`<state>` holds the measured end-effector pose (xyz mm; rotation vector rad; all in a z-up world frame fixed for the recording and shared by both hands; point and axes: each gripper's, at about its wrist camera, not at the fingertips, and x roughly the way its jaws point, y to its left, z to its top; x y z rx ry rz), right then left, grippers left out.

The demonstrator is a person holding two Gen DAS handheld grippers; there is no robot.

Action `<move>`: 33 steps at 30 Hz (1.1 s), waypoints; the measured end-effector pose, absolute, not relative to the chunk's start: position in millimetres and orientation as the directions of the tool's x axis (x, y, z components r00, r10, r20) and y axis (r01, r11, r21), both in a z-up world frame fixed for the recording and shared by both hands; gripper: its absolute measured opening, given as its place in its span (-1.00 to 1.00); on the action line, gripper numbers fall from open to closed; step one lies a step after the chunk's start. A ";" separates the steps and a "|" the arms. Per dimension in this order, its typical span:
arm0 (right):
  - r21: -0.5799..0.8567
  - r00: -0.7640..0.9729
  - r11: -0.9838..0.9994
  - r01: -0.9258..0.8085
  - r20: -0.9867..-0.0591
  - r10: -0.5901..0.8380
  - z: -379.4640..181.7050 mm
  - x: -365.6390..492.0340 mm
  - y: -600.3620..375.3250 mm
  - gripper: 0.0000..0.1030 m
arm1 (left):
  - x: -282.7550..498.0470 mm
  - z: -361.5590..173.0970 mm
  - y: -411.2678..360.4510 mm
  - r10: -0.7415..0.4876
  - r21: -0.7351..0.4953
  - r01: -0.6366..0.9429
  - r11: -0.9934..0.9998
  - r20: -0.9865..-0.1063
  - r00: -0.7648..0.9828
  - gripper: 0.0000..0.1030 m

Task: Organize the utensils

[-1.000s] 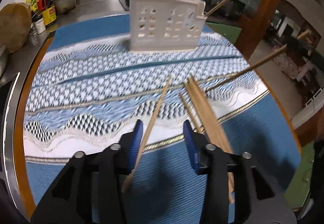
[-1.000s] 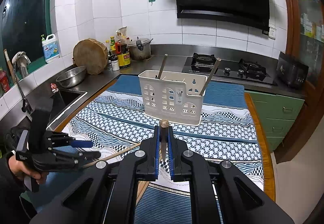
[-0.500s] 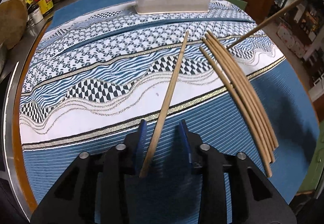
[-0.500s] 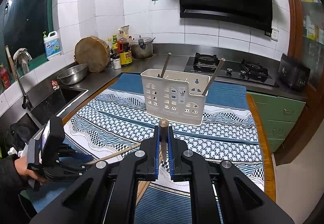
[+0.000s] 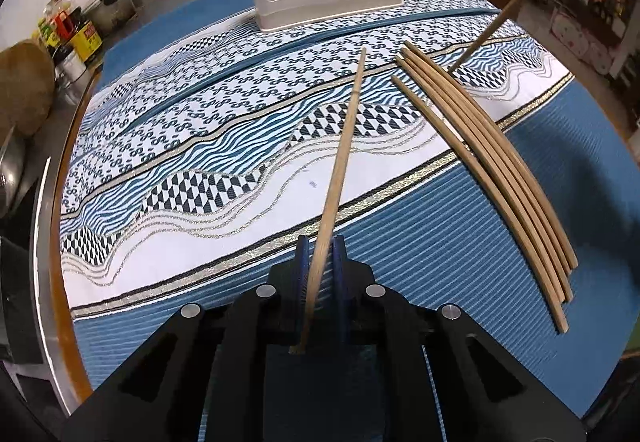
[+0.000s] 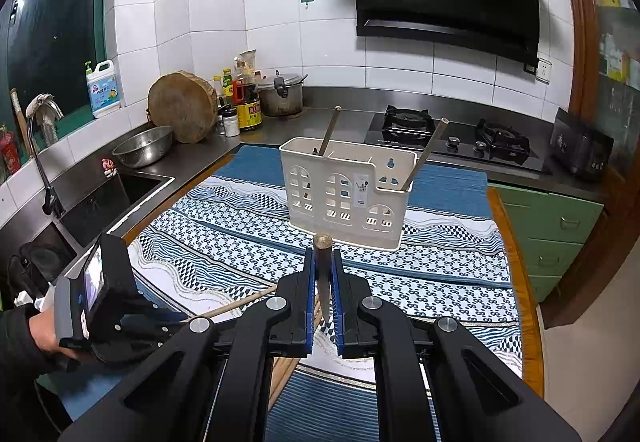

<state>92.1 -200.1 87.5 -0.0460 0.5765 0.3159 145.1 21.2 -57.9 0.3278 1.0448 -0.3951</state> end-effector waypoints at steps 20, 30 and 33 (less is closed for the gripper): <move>0.046 0.794 0.949 -0.312 -0.536 0.287 91.8 91.2 -197.6 -0.86 | 158.6 -44.0 35.3 -0.359 -0.198 0.412 0.890 -0.859 0.364 -0.88; 0.047 0.795 0.950 -0.309 -0.536 0.285 91.9 89.3 -196.9 -0.86 | 158.4 -40.7 44.8 -0.345 -0.189 0.394 0.899 -0.861 0.373 -0.88; 0.045 0.798 0.951 -0.306 -0.533 0.282 93.1 89.0 -198.4 -0.86 | 160.9 -43.9 46.2 -0.335 -0.182 0.395 0.901 -0.870 0.363 -0.88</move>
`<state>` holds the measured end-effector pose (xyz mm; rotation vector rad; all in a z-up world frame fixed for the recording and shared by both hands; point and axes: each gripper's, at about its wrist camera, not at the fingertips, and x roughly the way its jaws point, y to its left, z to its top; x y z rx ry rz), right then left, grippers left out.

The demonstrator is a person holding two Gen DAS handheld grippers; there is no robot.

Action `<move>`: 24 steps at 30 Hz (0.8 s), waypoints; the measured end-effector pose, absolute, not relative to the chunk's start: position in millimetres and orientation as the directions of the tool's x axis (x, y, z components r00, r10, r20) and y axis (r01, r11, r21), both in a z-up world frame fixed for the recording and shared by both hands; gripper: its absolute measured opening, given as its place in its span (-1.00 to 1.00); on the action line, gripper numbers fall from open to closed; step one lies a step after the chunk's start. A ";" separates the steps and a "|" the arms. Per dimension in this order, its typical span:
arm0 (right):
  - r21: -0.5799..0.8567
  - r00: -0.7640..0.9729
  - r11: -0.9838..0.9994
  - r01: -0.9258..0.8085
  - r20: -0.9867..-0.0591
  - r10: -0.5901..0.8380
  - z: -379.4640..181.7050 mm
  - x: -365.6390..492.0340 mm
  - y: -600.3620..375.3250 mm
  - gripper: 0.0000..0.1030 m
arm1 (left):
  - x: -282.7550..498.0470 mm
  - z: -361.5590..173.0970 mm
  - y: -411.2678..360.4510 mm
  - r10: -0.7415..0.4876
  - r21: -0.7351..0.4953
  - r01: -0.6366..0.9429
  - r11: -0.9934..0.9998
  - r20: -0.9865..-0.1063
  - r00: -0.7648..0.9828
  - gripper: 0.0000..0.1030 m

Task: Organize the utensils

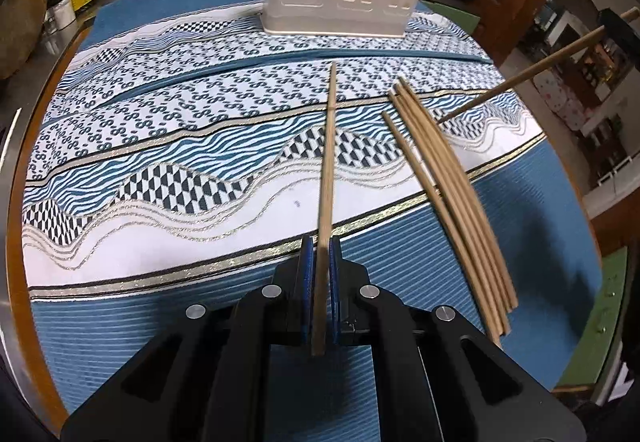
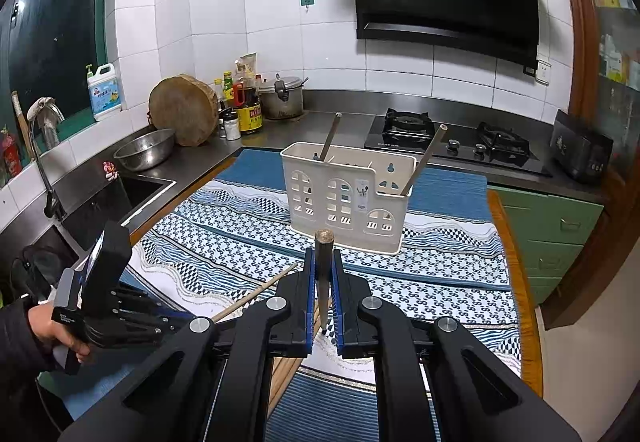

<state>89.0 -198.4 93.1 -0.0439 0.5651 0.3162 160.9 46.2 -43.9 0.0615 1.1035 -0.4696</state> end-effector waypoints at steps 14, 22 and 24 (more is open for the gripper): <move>0.048 0.795 0.950 -0.309 -0.535 0.286 93.3 89.7 -199.8 -0.86 | 152.8 -49.8 44.4 -0.307 -0.150 0.416 0.897 -0.888 0.342 -0.53; 0.049 0.794 0.949 -0.311 -0.536 0.287 91.4 89.3 -198.9 -0.86 | 143.7 -56.3 42.2 -0.282 -0.119 0.435 0.892 -0.900 0.333 -0.55; 0.049 0.793 0.949 -0.311 -0.537 0.288 90.8 89.0 -198.2 -0.86 | 143.4 -56.5 40.3 -0.271 -0.104 0.437 0.894 -0.901 0.340 -0.57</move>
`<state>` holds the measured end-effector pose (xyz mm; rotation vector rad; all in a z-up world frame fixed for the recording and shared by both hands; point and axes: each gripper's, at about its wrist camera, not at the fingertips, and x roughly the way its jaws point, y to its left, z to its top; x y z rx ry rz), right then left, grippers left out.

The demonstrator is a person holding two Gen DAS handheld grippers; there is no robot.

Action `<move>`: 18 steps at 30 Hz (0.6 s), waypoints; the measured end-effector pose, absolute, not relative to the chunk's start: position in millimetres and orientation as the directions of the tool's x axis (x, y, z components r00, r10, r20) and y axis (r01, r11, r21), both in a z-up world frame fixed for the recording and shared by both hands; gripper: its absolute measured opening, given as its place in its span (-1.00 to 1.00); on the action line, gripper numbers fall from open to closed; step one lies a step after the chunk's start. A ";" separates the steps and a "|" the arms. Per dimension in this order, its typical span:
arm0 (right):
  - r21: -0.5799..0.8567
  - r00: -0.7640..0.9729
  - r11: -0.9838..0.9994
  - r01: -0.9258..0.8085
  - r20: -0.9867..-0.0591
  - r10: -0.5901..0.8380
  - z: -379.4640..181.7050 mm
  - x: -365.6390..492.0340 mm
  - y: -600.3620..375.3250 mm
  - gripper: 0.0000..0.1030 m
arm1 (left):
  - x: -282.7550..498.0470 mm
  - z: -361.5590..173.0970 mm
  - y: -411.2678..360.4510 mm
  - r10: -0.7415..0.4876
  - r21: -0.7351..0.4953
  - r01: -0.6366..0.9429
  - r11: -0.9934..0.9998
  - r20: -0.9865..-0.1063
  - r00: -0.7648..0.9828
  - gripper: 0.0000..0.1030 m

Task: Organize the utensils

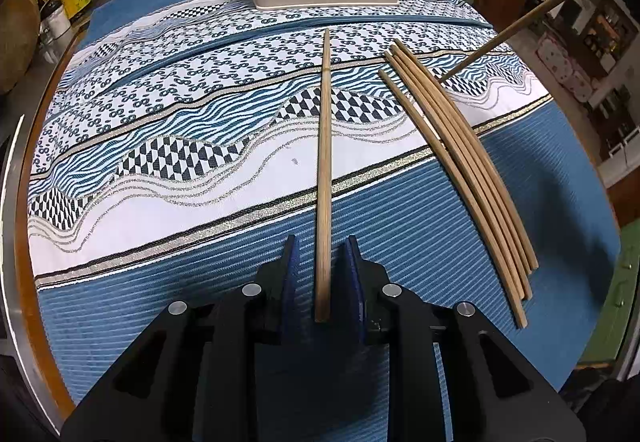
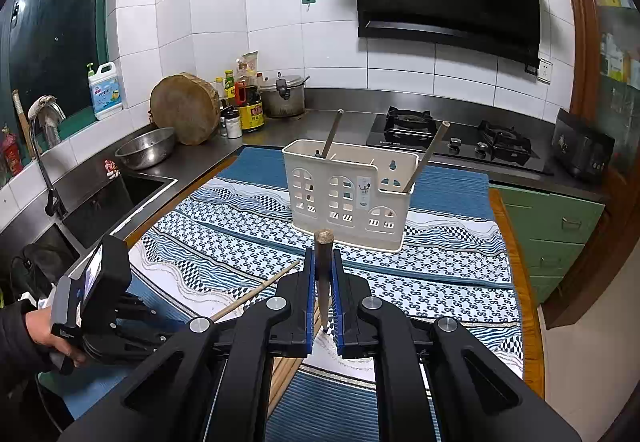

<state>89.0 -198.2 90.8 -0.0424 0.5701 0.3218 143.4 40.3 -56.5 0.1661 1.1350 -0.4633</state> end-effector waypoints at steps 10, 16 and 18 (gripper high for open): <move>0.048 0.793 0.948 -0.314 -0.536 0.290 89.4 86.9 -196.5 -0.86 | 142.7 -54.4 32.2 -0.249 -0.079 0.433 0.898 -0.903 0.351 -0.83; 0.046 0.794 0.949 -0.313 -0.535 0.288 89.9 86.1 -195.9 -0.86 | 147.5 -54.0 40.0 -0.345 -0.209 0.393 0.896 -0.884 0.317 -0.88; 0.045 0.796 0.949 -0.312 -0.533 0.287 91.3 84.9 -195.4 -0.86 | 148.2 -52.2 41.9 -0.354 -0.221 0.383 0.897 -0.877 0.324 -0.88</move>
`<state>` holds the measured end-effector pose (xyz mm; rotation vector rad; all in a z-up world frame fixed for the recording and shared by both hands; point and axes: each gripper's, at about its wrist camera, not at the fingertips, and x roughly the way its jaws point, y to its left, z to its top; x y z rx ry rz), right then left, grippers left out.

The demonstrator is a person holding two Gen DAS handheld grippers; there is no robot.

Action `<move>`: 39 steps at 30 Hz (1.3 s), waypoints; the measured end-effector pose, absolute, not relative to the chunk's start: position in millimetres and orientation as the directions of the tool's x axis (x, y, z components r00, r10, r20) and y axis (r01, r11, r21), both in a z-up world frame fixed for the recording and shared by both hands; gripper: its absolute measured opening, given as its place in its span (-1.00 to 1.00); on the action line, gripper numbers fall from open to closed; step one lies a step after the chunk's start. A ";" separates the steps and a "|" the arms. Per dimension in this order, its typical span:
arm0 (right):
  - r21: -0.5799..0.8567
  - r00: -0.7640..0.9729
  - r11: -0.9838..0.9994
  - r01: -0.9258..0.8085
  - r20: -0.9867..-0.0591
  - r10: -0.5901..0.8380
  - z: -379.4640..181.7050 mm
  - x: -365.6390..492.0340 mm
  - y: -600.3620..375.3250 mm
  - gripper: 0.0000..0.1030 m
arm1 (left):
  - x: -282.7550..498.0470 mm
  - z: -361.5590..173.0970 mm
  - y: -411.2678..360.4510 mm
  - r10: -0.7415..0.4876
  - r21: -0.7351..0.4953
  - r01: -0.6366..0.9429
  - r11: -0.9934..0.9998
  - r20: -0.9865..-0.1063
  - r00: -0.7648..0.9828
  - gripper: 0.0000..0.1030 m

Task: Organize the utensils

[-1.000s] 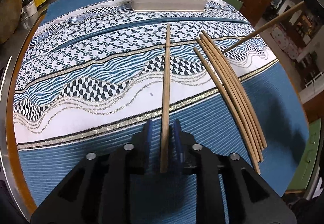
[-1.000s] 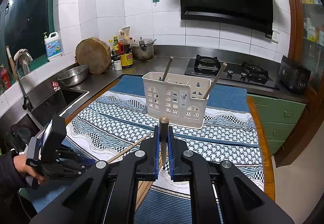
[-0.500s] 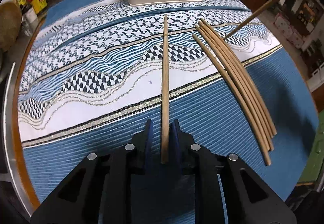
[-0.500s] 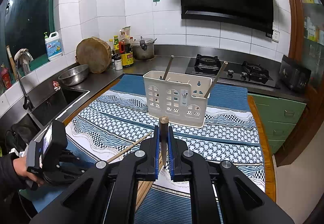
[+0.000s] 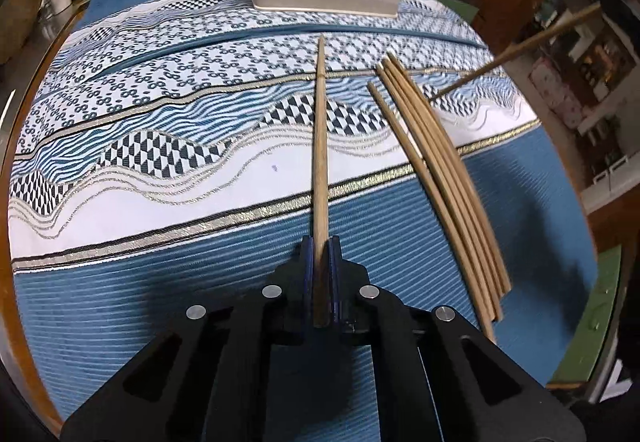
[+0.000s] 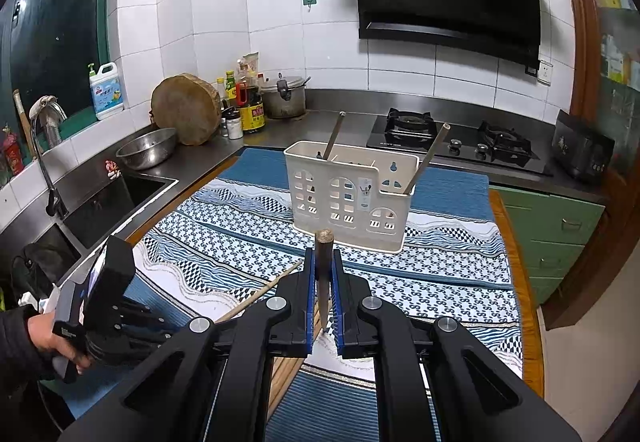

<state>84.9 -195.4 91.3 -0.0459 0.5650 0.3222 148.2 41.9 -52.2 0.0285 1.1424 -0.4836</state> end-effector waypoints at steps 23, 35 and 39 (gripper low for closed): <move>0.034 0.818 0.950 -0.311 -0.499 0.286 115.6 89.0 -200.0 -0.86 | 150.8 -19.5 52.0 -0.469 -0.343 0.358 0.869 -0.803 0.368 -0.88; 0.036 0.841 0.952 -0.303 -0.460 0.285 139.3 96.4 -208.0 -0.86 | 162.4 10.2 54.3 -0.510 -0.378 0.360 0.853 -0.748 0.425 -0.88; 0.026 0.851 0.954 -0.297 -0.447 0.277 149.4 101.3 -210.4 -0.86 | 166.1 18.2 53.6 -0.520 -0.386 0.362 0.849 -0.734 0.437 -0.88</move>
